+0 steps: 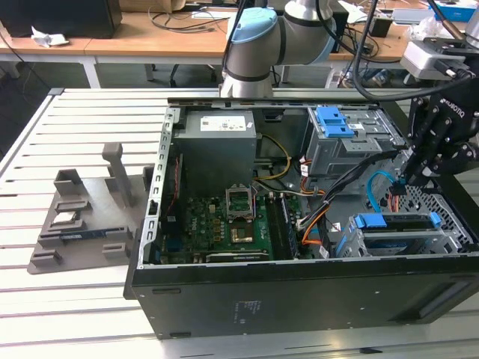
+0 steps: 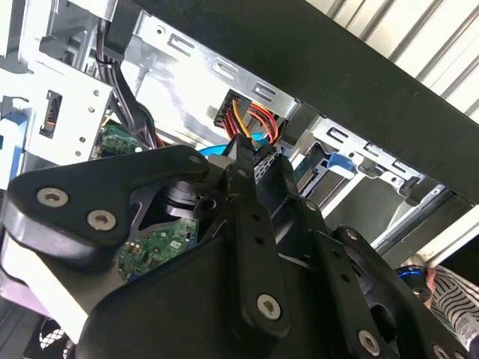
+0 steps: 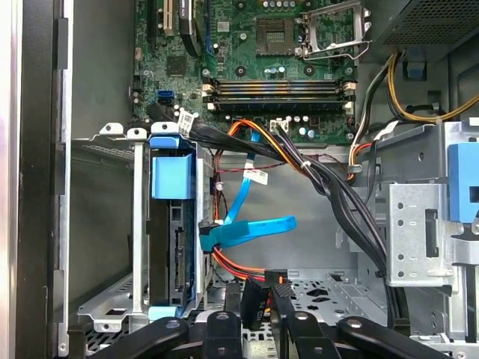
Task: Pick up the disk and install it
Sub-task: 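Insert the first disk wire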
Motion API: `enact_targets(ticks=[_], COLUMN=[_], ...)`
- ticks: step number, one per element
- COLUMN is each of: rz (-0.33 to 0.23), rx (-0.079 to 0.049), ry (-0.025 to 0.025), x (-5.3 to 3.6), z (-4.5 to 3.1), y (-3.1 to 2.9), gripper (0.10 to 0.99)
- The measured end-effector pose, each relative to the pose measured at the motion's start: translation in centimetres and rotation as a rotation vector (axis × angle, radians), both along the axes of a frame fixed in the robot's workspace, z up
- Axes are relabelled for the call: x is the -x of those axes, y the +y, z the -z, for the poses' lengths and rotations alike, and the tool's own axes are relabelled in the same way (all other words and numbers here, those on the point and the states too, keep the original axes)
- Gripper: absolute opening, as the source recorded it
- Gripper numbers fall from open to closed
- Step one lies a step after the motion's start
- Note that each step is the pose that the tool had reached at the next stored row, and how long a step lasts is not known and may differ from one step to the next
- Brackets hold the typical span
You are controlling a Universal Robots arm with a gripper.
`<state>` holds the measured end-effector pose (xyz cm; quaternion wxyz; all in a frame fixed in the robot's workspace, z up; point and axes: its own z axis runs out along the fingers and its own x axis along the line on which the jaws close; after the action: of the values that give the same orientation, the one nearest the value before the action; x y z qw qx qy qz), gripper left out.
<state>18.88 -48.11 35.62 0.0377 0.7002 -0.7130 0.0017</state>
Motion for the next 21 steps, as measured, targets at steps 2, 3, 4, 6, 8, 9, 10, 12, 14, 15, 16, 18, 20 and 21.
enact_targets(ticks=[2, 3, 4, 6, 8, 9, 10, 12, 14, 15, 16, 18, 20, 21], rz=[0.000, 0.000, 0.000, 0.000, 0.000, -0.001, -0.001, -0.003, -0.004, -0.005, -0.005, -0.005, -0.006, -0.007], rx=[0.001, 0.001, 0.001, 0.001, 0.002, 0.002, 0.003, 0.006, 0.008, 0.009, 0.011, 0.012, 0.012, 0.013], ry=[0.0000, 0.0000, 0.0001, 0.0000, 0.0000, 0.0000, 0.0000, 0.0000, 0.0000, 0.0000, 0.0000, 0.0000, 0.0001, 0.0000], x=[0.00, 0.00, 0.00, 0.00, 0.00, 0.04, 0.12, 0.37, 0.47, 0.51, 0.55, 0.59, 0.61, 0.63], z=[0.00, 0.00, 0.00, 0.00, 0.00, 0.01, 0.02, 0.00, 0.01, 0.01, 0.01, 0.03, 0.09, 0.18], y=[0.00, 0.00, 0.00, 0.00, 0.00, 0.00, -0.04, -0.41, -0.96, -1.28, -1.57, -2.02, -2.71, -3.42], gripper=[0.220, 0.165, 0.165, 0.165, 0.165, 0.165, 0.165, 0.165, 0.165, 0.165, 0.165, 0.165, 0.165, 0.165])
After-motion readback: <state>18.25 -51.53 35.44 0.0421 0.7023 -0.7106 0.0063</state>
